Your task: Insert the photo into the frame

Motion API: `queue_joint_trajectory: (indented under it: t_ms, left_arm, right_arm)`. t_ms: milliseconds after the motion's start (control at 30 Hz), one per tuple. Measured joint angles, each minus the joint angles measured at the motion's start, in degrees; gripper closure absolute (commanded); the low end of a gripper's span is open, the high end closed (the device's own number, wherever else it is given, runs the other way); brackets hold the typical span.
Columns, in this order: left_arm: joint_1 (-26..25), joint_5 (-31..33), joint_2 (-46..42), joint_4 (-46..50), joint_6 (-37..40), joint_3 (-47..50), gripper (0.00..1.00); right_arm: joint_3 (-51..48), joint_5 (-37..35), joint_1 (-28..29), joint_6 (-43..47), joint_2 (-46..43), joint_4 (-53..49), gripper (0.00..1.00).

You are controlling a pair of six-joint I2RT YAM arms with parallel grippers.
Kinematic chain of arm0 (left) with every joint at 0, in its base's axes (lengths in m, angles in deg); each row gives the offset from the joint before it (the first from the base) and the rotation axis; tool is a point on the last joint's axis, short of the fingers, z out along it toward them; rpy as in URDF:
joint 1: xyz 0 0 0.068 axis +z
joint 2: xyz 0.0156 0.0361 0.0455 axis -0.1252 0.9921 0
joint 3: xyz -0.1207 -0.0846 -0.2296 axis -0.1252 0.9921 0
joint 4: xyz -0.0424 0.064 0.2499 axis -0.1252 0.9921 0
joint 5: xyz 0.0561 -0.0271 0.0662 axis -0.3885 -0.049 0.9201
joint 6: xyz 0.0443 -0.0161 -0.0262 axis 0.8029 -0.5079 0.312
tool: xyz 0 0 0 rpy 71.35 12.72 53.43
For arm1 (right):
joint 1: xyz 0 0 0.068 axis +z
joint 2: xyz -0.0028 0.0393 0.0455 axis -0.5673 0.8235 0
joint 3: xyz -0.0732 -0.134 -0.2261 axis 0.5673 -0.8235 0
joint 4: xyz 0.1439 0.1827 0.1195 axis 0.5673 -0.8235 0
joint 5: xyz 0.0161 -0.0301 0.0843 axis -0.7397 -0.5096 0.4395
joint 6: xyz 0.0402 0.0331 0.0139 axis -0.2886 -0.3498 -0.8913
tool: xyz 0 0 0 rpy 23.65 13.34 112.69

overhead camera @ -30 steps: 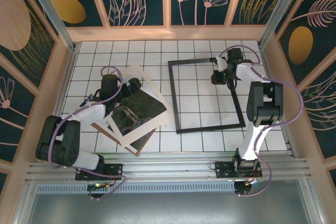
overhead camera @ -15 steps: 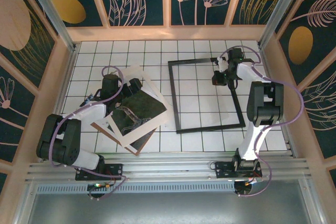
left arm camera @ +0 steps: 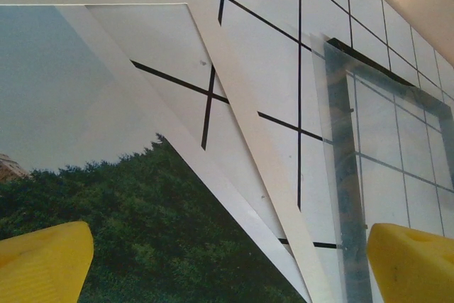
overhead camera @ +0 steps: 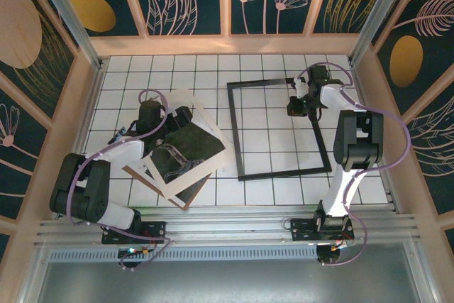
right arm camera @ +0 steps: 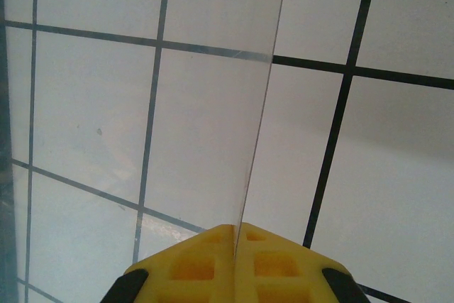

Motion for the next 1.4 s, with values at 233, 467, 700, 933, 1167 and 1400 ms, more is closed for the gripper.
queue_joint_trajectory:
  t_ms: [233,467,700,933,1167,1400]
  left_arm:
    - [-0.1,0.0,0.4,0.0,0.0,-0.1,0.01]
    - [-0.3,0.0,0.7,0.0,0.0,-0.2,0.02]
    - [-0.4,0.0,0.7,0.0,0.0,-0.4,0.01]
    - [-0.5,0.0,0.7,0.0,0.0,-0.4,0.01]
    - [-0.5,0.0,0.7,0.0,0.0,-0.4,0.02]
    - [-0.7,-0.1,0.7,0.1,0.2,-0.9,0.01]
  right_arm:
    - [0.0,0.4,0.1,-0.3,0.0,-0.2,1.0]
    - [0.0,0.0,0.5,-1.6,0.0,-0.6,1.0]
    - [0.0,-1.1,0.5,-2.6,0.0,-1.0,1.0]
    - [0.8,-1.7,0.4,-2.9,0.0,-1.7,1.0]
    - [1.1,-2.8,-0.9,-3.0,0.0,-1.9,1.0]
    - [1.6,-3.9,-2.3,-3.0,0.2,-1.9,1.0]
